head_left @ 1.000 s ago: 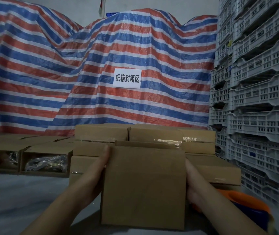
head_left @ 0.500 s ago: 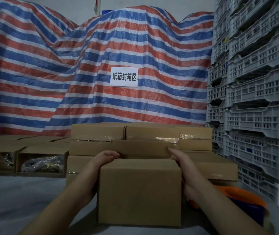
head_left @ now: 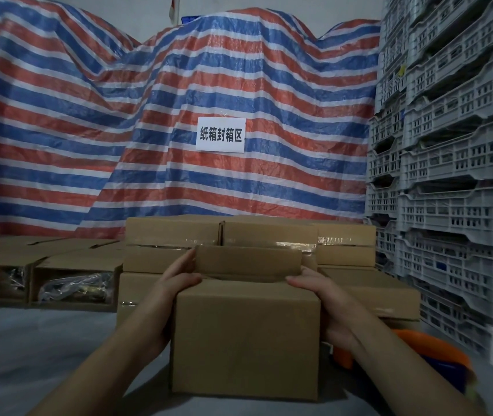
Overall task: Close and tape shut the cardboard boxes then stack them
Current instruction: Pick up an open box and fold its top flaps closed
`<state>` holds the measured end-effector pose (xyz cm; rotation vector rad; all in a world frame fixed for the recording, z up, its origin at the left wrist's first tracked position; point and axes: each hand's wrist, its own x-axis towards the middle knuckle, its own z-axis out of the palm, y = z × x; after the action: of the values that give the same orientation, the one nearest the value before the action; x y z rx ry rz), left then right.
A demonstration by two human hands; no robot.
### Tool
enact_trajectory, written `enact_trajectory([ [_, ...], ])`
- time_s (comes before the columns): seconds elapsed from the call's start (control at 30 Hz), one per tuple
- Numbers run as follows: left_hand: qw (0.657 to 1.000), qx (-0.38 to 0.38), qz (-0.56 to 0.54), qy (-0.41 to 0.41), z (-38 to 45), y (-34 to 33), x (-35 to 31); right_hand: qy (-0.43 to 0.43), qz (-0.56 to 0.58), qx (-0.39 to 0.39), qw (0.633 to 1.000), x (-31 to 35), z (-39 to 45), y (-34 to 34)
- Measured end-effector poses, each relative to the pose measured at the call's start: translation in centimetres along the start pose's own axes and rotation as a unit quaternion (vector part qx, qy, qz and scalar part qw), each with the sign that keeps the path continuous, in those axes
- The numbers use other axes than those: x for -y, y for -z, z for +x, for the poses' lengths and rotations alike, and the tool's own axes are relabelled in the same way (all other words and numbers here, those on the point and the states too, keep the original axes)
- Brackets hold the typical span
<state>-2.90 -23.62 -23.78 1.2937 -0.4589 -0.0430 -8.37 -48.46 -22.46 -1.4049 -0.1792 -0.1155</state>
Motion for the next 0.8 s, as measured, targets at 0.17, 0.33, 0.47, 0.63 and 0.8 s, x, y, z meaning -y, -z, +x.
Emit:
enact_trajectory([
  [0.17,1.0,-0.023,-0.002,0.004,-0.3,-0.1,0.0,0.002,-0.005,-0.007,1.0,0.1,-0.4,-0.2],
  [0.33,0.999,-0.048,0.006,0.017,-0.6,-0.3,-0.2,0.01,-0.009,-0.01,1.0,0.2,-0.6,-0.7],
  [0.47,0.999,-0.048,0.006,0.022,-0.5,-0.3,-0.1,0.004,-0.027,-0.035,0.999,-0.1,-0.7,-1.0],
  [0.63,0.998,-0.051,0.005,0.024,-0.3,-0.3,-0.2,-0.007,-0.024,-0.058,0.998,-0.1,-0.6,-1.3],
  [0.8,0.998,-0.047,0.015,0.044,-0.1,-0.1,-0.4,-0.003,-0.038,-0.072,0.997,0.1,-0.2,-1.3],
])
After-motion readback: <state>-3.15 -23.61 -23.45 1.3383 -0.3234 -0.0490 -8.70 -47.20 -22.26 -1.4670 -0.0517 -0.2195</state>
